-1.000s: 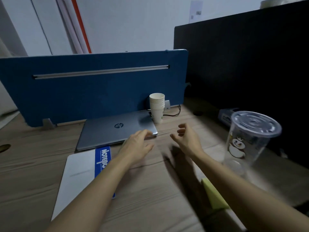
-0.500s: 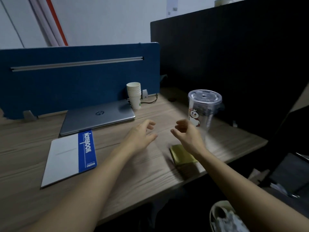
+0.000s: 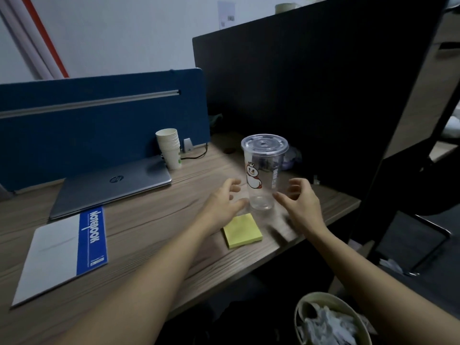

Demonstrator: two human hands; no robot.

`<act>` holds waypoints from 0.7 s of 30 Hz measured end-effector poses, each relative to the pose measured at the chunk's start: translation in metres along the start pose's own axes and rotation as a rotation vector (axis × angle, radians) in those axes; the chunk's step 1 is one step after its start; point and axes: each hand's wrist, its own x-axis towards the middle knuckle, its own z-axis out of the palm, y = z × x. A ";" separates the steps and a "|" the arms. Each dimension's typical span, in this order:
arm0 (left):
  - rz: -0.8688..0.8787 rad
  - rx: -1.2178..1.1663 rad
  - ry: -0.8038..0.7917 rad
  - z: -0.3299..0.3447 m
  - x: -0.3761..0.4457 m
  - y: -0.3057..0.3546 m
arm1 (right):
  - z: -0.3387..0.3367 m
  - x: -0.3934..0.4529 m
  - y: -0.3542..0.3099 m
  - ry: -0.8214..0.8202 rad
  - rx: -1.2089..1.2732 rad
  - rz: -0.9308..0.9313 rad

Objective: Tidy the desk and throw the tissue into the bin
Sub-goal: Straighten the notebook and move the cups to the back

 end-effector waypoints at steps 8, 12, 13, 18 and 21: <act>0.015 -0.075 0.015 0.010 0.027 -0.001 | 0.009 0.025 0.003 -0.209 0.126 -0.069; 0.040 -0.101 0.038 0.006 0.033 -0.008 | 0.022 0.031 0.002 -0.231 0.158 -0.091; 0.040 -0.103 0.049 0.004 0.034 -0.010 | 0.026 0.032 0.002 -0.236 0.168 -0.095; 0.012 -0.086 0.099 -0.015 0.036 -0.025 | 0.049 0.037 -0.005 -0.286 0.180 -0.106; 0.012 -0.082 0.124 -0.030 0.034 -0.036 | 0.066 0.036 -0.012 -0.321 0.175 -0.115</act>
